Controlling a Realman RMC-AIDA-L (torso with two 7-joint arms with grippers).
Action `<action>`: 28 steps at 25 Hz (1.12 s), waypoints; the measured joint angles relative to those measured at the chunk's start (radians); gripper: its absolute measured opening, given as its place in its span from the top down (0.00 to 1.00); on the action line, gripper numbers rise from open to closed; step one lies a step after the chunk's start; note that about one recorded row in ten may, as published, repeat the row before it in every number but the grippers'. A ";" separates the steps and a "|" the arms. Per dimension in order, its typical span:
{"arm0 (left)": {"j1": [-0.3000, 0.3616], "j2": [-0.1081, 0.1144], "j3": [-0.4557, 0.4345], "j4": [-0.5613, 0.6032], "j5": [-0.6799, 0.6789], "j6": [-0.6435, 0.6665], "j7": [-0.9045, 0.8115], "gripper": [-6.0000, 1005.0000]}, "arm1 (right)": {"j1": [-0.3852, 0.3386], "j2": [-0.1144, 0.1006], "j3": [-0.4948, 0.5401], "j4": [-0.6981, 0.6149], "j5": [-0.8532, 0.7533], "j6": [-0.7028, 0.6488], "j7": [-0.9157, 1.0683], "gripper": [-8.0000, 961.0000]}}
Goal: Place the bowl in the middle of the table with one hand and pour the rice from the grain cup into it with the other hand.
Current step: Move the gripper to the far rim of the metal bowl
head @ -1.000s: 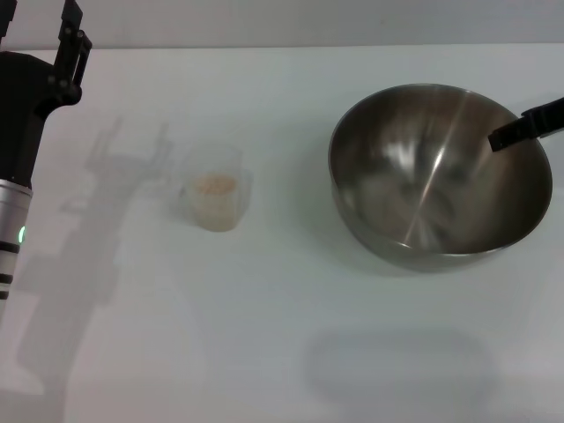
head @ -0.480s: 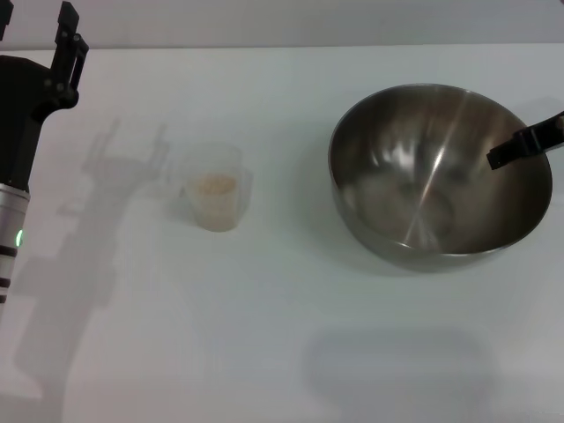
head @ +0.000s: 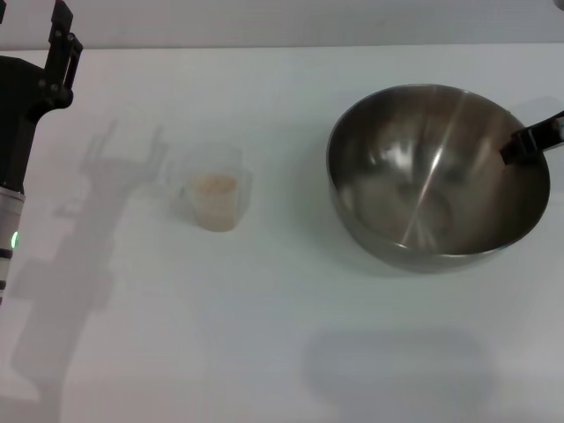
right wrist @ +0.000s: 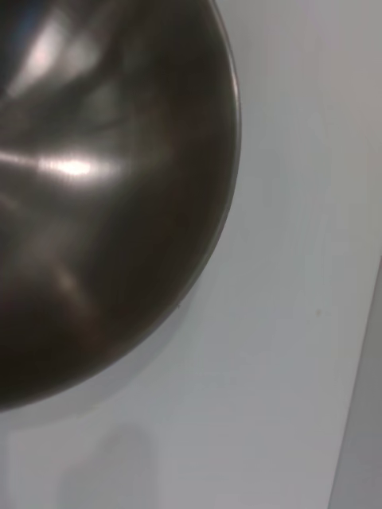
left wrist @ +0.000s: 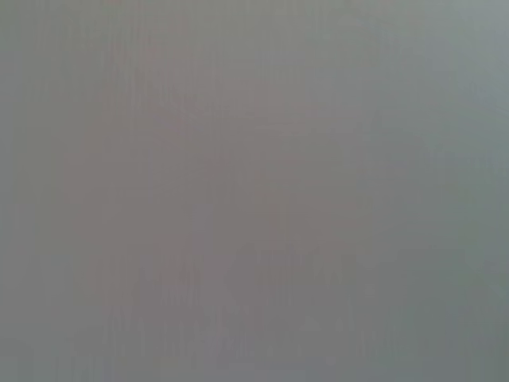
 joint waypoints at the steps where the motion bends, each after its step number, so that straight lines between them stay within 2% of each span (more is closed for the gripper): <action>1: 0.000 0.000 0.000 0.000 0.000 0.000 0.000 0.33 | 0.000 0.000 -0.001 0.000 0.000 0.000 -0.001 0.64; 8: 0.000 0.000 0.000 0.000 0.000 0.001 0.000 0.33 | -0.001 0.001 0.004 0.000 0.005 -0.001 -0.024 0.90; 14: 0.000 0.000 0.000 0.000 0.002 0.005 0.000 0.33 | 0.000 0.004 0.007 -0.027 0.007 -0.005 -0.033 0.94; 16: 0.000 0.000 0.000 0.000 0.002 0.006 0.000 0.33 | -0.003 0.011 0.007 -0.054 0.008 -0.012 -0.039 0.94; 18: 0.000 -0.001 0.000 0.000 0.001 0.009 0.000 0.33 | -0.009 0.026 0.010 -0.105 0.015 -0.018 -0.062 0.94; 21: 0.000 -0.001 0.000 0.000 0.000 0.009 0.000 0.33 | -0.013 0.032 0.010 -0.131 0.034 -0.019 -0.073 0.95; 28: 0.000 -0.001 0.000 0.000 0.000 0.010 0.000 0.33 | -0.019 0.034 0.010 -0.157 0.111 -0.025 -0.091 0.97</action>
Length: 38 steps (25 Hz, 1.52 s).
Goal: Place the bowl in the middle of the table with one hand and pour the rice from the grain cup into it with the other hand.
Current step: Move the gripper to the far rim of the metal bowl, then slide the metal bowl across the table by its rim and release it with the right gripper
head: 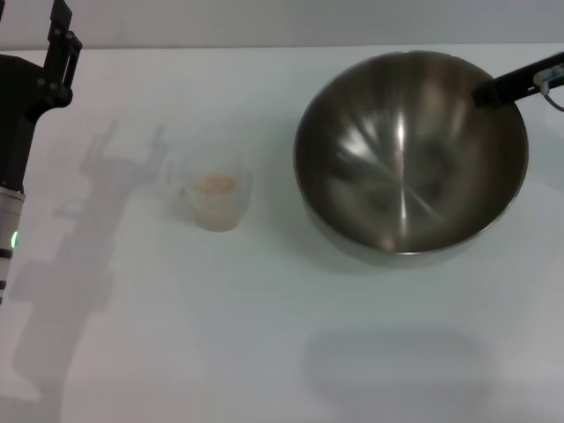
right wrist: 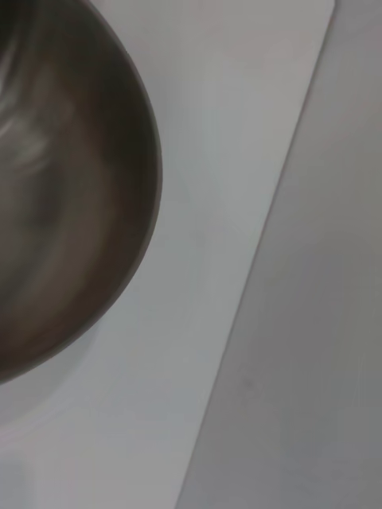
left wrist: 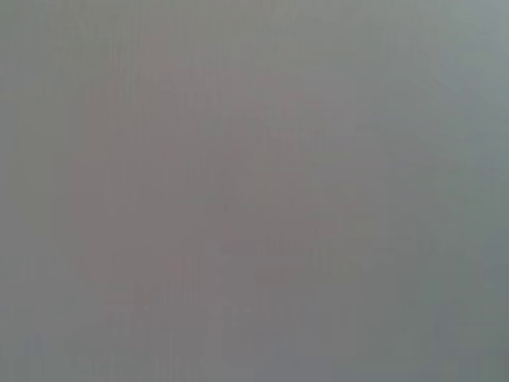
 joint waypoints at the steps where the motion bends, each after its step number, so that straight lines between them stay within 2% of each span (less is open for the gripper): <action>1: 0.000 0.000 0.000 0.000 0.000 0.000 0.000 0.33 | 0.000 0.000 0.000 -0.001 0.006 -0.001 -0.003 0.97; 9: 0.000 0.000 0.000 0.000 0.002 0.000 0.000 0.33 | 0.011 0.002 -0.019 0.027 0.089 -0.014 -0.020 0.96; 14: 0.002 0.000 0.003 0.000 0.002 0.002 0.000 0.33 | 0.024 0.003 -0.066 0.075 0.093 -0.027 -0.016 0.95; 26: 0.013 -0.001 0.009 0.000 0.005 0.014 0.000 0.34 | 0.043 0.003 -0.096 0.143 0.069 -0.026 0.001 0.92; 34: 0.022 -0.002 0.009 -0.004 0.006 0.017 0.000 0.34 | 0.038 0.003 -0.106 0.133 0.067 -0.038 -0.006 0.91; 38: 0.025 -0.002 0.009 -0.006 0.006 0.025 0.000 0.34 | 0.033 0.003 -0.113 0.112 0.054 -0.051 -0.007 0.74</action>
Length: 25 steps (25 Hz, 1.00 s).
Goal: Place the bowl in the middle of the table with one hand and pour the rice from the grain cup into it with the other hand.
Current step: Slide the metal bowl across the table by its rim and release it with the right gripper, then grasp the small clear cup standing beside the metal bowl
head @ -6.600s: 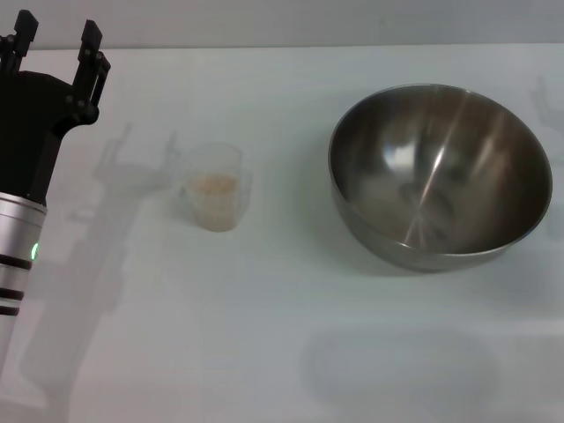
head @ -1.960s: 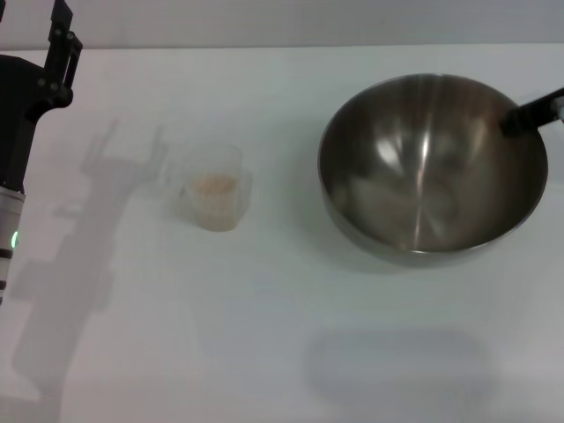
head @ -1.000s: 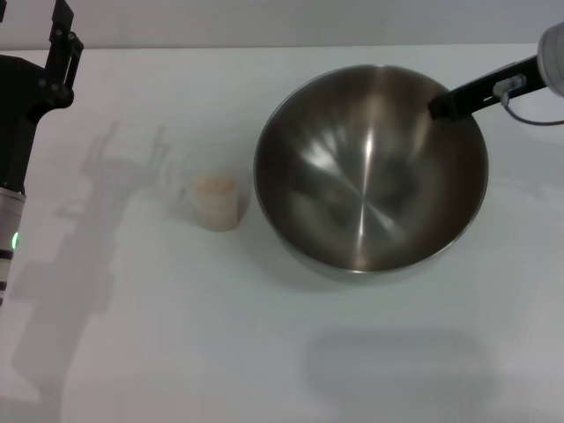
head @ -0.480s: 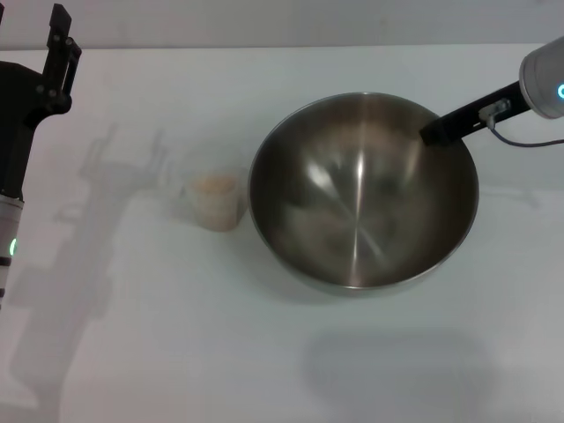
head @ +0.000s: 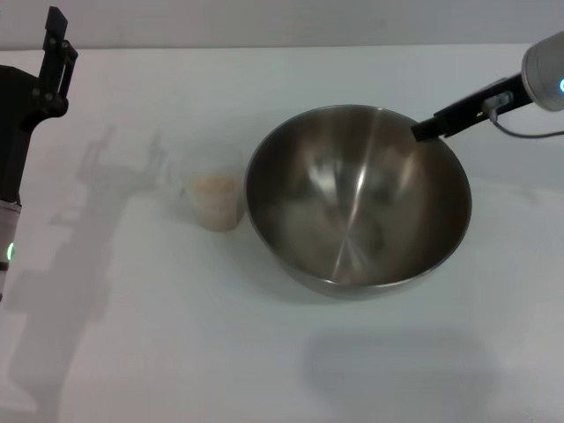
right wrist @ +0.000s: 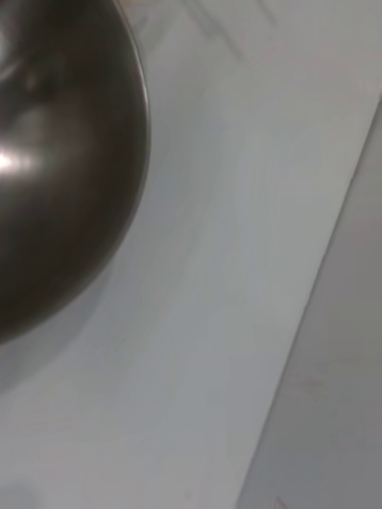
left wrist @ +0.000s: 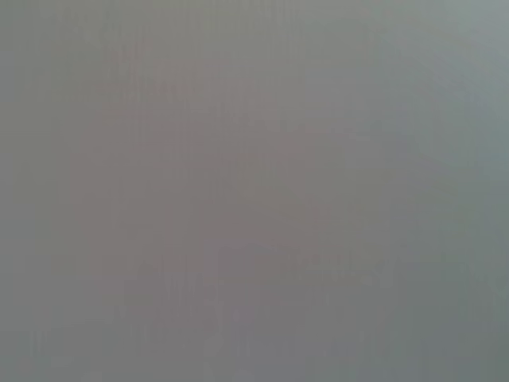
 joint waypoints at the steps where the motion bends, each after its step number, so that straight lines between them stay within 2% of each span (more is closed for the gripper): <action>1: 0.001 0.000 0.000 0.000 0.000 0.004 0.000 0.34 | -0.009 0.000 -0.013 -0.032 -0.010 -0.014 0.000 0.70; 4: 0.003 0.000 0.000 0.002 0.000 0.016 0.000 0.34 | -0.025 0.000 -0.025 -0.081 -0.014 -0.033 0.003 0.58; 6: 0.006 0.001 0.000 0.000 0.000 0.018 0.000 0.34 | -0.047 0.001 -0.032 -0.160 -0.001 -0.074 0.003 0.50; 9: 0.006 0.001 0.000 0.000 0.000 0.019 0.000 0.33 | -0.059 0.002 -0.032 -0.199 0.025 -0.113 -0.002 0.46; 12: 0.006 0.001 0.000 0.002 0.000 0.019 0.000 0.33 | -0.092 0.005 -0.050 -0.231 0.088 -0.222 -0.034 0.43; 19: 0.006 -0.001 0.000 0.005 0.000 0.017 -0.002 0.34 | -0.235 0.008 -0.206 -0.246 0.257 -0.669 -0.215 0.43; 25: 0.008 -0.001 0.004 0.006 0.000 0.013 -0.014 0.33 | -0.337 0.013 -0.400 -0.191 0.390 -1.188 -0.358 0.43</action>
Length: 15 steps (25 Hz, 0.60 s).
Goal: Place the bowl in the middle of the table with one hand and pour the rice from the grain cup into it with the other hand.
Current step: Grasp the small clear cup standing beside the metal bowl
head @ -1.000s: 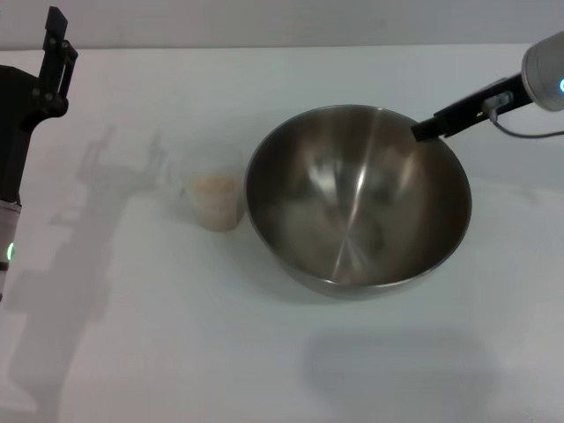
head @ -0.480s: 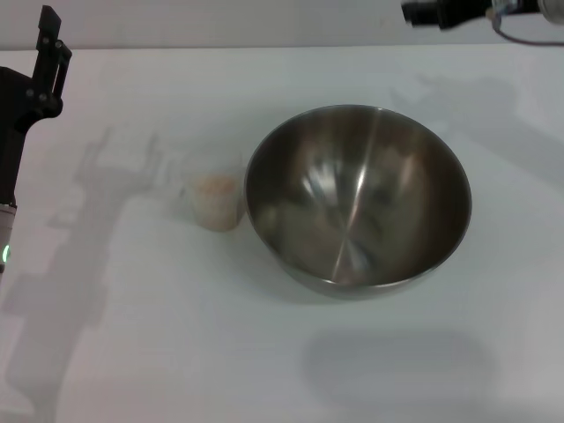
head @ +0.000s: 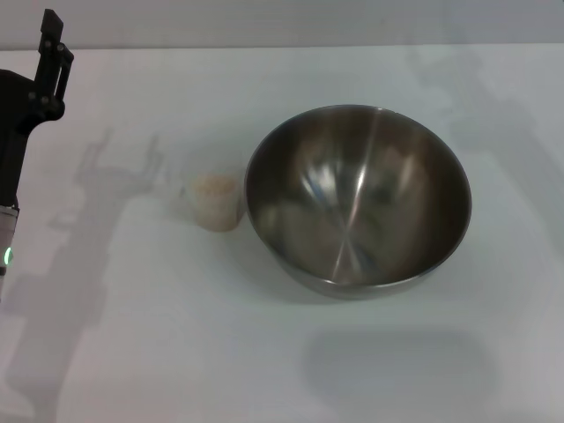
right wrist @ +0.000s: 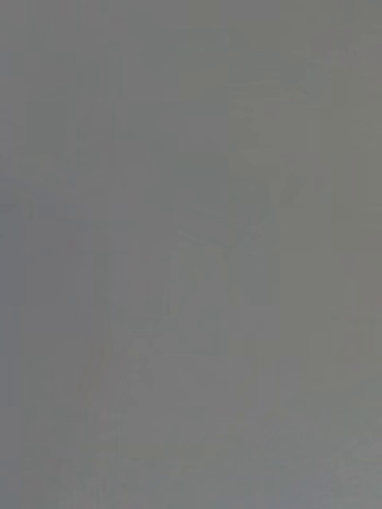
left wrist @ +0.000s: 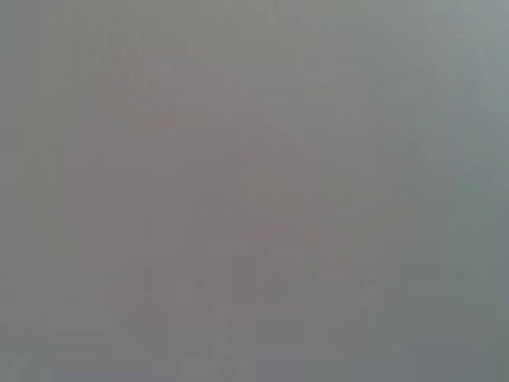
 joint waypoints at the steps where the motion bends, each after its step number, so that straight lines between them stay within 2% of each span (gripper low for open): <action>1: 0.001 0.000 0.003 0.000 0.000 0.000 0.000 0.33 | -0.014 0.001 -0.065 0.034 0.005 -0.177 -0.002 0.43; 2: 0.002 0.000 0.006 0.000 0.000 -0.001 0.000 0.33 | -0.014 0.001 -0.065 0.034 0.005 -0.177 -0.002 0.43; 6: 0.005 0.000 0.013 -0.001 0.000 -0.001 0.000 0.33 | -0.024 0.000 -0.229 0.134 -0.003 -0.542 -0.001 0.43; 10: 0.012 0.000 0.022 -0.001 0.000 -0.001 0.000 0.33 | -0.002 -0.005 -0.392 0.295 -0.013 -0.891 0.056 0.43; 13: 0.020 0.000 0.029 0.000 0.000 -0.002 -0.002 0.33 | 0.024 -0.007 -0.470 0.457 -0.060 -1.114 0.268 0.43; 15: 0.027 0.000 0.040 0.000 0.000 -0.003 -0.006 0.33 | 0.034 -0.008 -0.479 0.572 -0.147 -1.222 0.471 0.43</action>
